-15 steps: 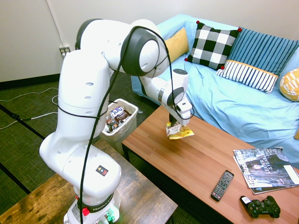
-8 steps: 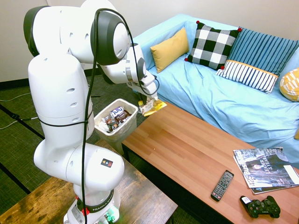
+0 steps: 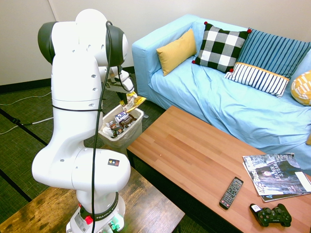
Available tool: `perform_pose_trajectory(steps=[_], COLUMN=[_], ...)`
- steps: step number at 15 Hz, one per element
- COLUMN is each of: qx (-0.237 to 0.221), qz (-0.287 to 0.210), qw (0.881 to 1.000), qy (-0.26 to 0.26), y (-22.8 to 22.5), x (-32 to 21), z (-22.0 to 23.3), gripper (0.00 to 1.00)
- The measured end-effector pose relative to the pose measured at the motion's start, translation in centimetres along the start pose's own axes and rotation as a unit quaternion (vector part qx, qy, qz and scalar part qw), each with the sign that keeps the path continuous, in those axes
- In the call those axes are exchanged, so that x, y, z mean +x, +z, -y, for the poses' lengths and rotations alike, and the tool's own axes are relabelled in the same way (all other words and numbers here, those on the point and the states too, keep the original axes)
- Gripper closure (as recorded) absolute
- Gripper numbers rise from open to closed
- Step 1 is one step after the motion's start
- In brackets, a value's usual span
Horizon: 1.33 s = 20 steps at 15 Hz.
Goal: Throw the chip bag in the trash bin
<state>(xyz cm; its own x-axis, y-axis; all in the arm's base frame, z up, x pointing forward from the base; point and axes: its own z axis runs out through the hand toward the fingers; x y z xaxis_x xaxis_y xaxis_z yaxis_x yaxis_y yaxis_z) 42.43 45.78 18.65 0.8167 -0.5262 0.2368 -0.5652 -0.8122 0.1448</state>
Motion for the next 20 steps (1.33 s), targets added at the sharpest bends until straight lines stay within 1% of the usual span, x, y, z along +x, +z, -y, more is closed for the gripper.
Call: perform_pose_trajectory(steps=[4, 7, 8, 10, 14, 20], qx=[-0.019, -0.024, -0.027, -0.033, -0.03, -0.035], qz=[-0.005, 0.003, 0.006, 0.008, 0.006, 0.004], qw=[0.999, 0.997, 0.997, 0.997, 0.997, 0.997], qy=[-0.043, -0.068, -0.072, -0.075, -0.071, -0.065], y=[4.6, 6.3, 6.7, 7.3, 7.8, 8.3], x=[-6.1, -8.6, -9.0, -9.5, -9.9, -9.9], z=[4.4, 6.2, 6.7, 7.5, 8.6, 8.7], gripper=[1.0, 1.0, 0.0, 0.0, 0.0, 0.0])
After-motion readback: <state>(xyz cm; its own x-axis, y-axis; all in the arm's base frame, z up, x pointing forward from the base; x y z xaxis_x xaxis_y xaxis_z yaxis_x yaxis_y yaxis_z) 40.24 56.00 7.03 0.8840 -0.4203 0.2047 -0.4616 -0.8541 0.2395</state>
